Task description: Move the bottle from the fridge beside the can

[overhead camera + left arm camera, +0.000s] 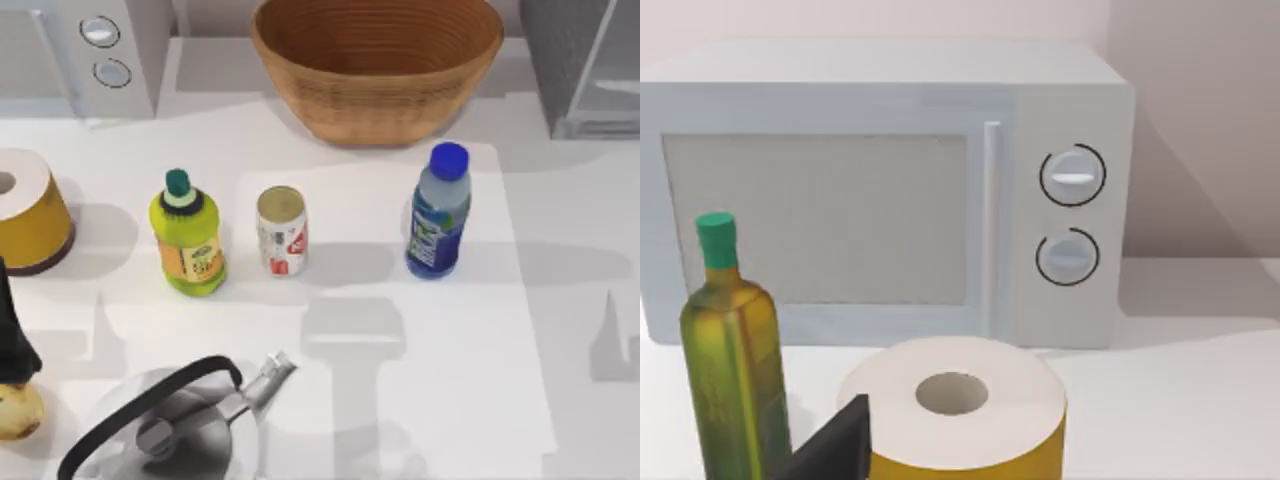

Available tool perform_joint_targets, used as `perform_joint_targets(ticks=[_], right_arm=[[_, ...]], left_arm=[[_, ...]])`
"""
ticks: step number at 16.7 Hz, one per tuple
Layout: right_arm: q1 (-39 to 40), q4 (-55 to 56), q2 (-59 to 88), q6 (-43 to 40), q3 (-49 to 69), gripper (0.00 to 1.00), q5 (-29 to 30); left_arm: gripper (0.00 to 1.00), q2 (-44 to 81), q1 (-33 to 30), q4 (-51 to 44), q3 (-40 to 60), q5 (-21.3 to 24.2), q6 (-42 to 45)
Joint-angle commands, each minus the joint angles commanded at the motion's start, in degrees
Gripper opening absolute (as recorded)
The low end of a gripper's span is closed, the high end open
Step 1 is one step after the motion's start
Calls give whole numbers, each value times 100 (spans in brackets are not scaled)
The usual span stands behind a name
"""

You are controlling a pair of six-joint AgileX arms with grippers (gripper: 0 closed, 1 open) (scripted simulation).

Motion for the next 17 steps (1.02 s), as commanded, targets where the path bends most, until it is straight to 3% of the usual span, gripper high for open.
perform_joint_targets(ticks=[12, 17], right_arm=[[8, -5816, -2984, -27, 2429, 100, -39], [-7, -7308, -3813, -37, 3114, 100, -34]], left_arm=[[100, 0, 0, 0, 0, 0, 0], [100, 0, 0, 0, 0, 0, 0]])
